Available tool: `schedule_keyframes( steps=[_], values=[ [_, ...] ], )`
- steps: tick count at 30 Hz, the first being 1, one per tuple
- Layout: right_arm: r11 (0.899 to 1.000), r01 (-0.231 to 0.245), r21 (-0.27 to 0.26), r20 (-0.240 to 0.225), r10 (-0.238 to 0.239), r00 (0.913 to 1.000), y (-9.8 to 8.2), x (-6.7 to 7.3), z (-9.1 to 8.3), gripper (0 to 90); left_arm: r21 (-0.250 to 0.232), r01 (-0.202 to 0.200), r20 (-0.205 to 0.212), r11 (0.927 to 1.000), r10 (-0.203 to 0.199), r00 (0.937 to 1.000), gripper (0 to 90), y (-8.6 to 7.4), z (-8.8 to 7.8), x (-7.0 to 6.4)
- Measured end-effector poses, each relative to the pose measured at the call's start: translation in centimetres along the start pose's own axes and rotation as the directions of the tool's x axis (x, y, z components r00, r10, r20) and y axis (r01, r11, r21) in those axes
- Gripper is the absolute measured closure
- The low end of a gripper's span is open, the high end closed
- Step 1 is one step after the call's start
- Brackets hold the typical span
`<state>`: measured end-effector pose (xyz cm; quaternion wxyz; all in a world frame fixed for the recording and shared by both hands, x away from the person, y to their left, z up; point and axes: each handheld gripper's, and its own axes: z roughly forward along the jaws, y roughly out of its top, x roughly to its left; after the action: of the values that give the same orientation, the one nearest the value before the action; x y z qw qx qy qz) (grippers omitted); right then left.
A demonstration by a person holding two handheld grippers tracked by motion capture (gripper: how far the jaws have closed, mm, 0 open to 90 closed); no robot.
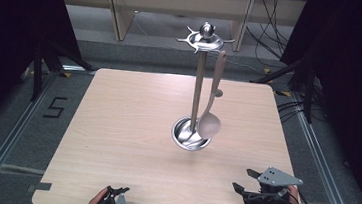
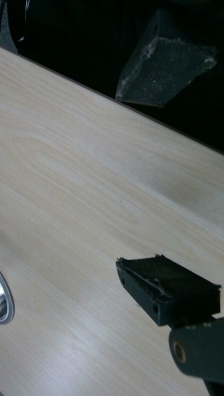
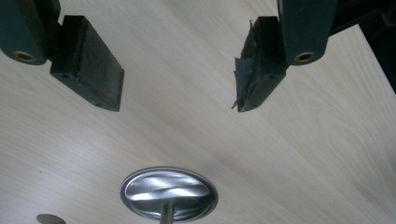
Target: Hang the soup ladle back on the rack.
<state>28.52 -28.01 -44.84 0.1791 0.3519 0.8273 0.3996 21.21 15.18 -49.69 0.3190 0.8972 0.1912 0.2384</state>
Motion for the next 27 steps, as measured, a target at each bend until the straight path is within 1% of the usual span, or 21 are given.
schedule_keyframes(
  steps=[1, 2, 3, 5, 6, 7, 8, 9, 10, 11, 12, 13, 14, 15, 18, 20, 21, 23, 24, 25, 27],
  values=[
    [1.000, -0.004, -0.005, -0.004, 0.004, 1.0000, -0.2, 0.0, 0.0, 33.0, -0.002, 0.001, -0.009, 1.0000, -0.001, 1.0000, 15.0, 0.0, 0.0, 0.0],
    [1.000, -0.013, -0.003, 0.000, 0.013, 0.9999, -0.4, 0.1, 0.0, 32.5, 0.003, 0.000, 0.001, 1.0000, 0.000, 1.0000, 15.0, 0.0, 0.0, 0.0],
    [1.000, -0.024, 0.002, -0.012, 0.024, 0.9996, -0.6, 0.2, 0.0, 31.6, 0.001, 0.000, 0.000, 1.0000, 0.000, 1.0000, 15.0, 0.0, 0.0, 0.0],
    [0.999, -0.040, 0.003, -0.013, 0.040, 0.9991, -1.0, 0.4, 0.0, 29.9, 0.000, 0.000, -0.009, 1.0000, 0.000, 1.0000, 15.0, 0.0, 0.0, 0.0],
    [1.000, -0.025, -0.005, -0.017, 0.025, 0.9996, -1.1, 0.3, 0.0, 29.1, 0.001, -0.001, -0.007, 1.0000, 0.001, 1.0000, 15.0, 0.0, 0.0, 0.0],
    [1.000, -0.021, 0.004, -0.041, 0.021, 0.9989, -1.3, 0.3, 0.1, 29.0, -0.002, -0.001, -0.001, 1.0000, 0.001, 1.0000, 15.0, 0.0, 0.0, 0.0],
    [0.999, -0.051, -0.003, -0.025, 0.050, 0.9984, -1.5, 0.8, 0.0, 29.0, 0.002, -0.001, 0.000, 1.0000, 0.001, 1.0000, 15.0, 0.0, 0.0, 0.0],
    [1.000, -0.019, -0.006, -0.018, 0.019, 0.9997, -1.7, 0.7, 0.0, 29.0, -0.004, 0.002, -0.015, 1.0000, -0.003, 0.9999, 15.0, 0.0, 0.1, -0.1],
    [0.999, -0.038, 0.001, -0.022, 0.038, 0.9990, -1.8, 1.0, 0.0, 29.0, -0.002, 0.001, -0.015, 1.0000, -0.001, 0.9999, 15.0, 0.0, 0.1, -0.1],
    [1.000, -0.018, 0.001, -0.023, 0.018, 0.9996, -2.0, 0.9, 0.1, 28.9, -0.001, -0.002, -0.021, 1.0000, 0.002, 0.9998, 15.0, 0.0, 0.1, -0.1],
    [0.999, -0.044, 0.004, -0.024, 0.044, 0.9987, -2.2, 1.3, 0.1, 28.9, -0.001, -0.001, -0.020, 1.0000, 0.001, 0.9998, 15.0, 0.0, 0.1, -0.1],
    [0.999, -0.039, 0.012, -0.029, 0.039, 0.9988, -2.3, 1.3, 0.1, 28.8, 0.000, -0.001, -0.020, 1.0000, 0.001, 0.9998, 15.0, 0.0, 0.1, -0.1],
    [1.000, -0.018, 0.008, -0.036, 0.018, 0.9992, -2.4, 1.3, 0.1, 28.6, -0.001, -0.001, -0.021, 1.0000, 0.001, 0.9998, 15.0, 0.0, 0.2, -0.1],
    [0.999, -0.033, 0.009, -0.031, 0.033, 0.9990, -2.6, 1.5, 0.1, 28.6, -0.001, -0.002, -0.021, 1.0000, 0.002, 0.9998, 15.0, 0.0, 0.2, -0.1],
    [1.000, -0.016, 0.011, -0.035, 0.017, 0.9993, -2.9, 1.7, 0.1, 28.6, 0.001, -0.002, -0.012, 1.0000, 0.002, 0.9999, 15.0, 0.0, 0.1, -0.1],
    [1.000, -0.020, 0.020, -0.048, 0.021, 0.9986, -3.2, 2.0, 0.2, 28.4, 0.001, -0.002, -0.013, 1.0000, 0.002, 0.9999, 15.0, 0.0, 0.1, -0.1],
    [0.999, -0.027, 0.020, -0.039, 0.028, 0.9989, -3.3, 2.2, 0.1, 28.0, 0.001, -0.003, -0.013, 1.0000, 0.003, 0.9999, 15.0, 0.0, 0.1, -0.1],
    [1.000, -0.019, 0.024, -0.037, 0.020, 0.9991, -3.5, 2.3, 0.2, 26.0, 0.002, -0.003, -0.012, 1.0000, 0.003, 0.9999, 15.0, 0.0, 0.1, -0.1],
    [0.998, -0.040, 0.038, -0.039, 0.042, 0.9983, -3.6, 2.5, 0.1, 25.7, 0.002, -0.002, -0.014, 1.0000, 0.002, 0.9999, 15.0, 0.0, 0.1, -0.1],
    [0.999, -0.011, 0.030, -0.035, 0.012, 0.9993, -3.8, 2.4, 0.2, 25.6, 0.002, -0.003, -0.016, 1.0000, 0.003, 0.9999, 15.0, 0.0, 0.1, -0.1],
    [0.999, -0.023, 0.043, -0.038, 0.025, 0.9990, -4.1, 2.7, 0.2, 24.8, 0.002, -0.003, -0.012, 1.0000, 0.003, 0.9999, 15.0, 0.0, 0.1, -0.1]
  ],
)
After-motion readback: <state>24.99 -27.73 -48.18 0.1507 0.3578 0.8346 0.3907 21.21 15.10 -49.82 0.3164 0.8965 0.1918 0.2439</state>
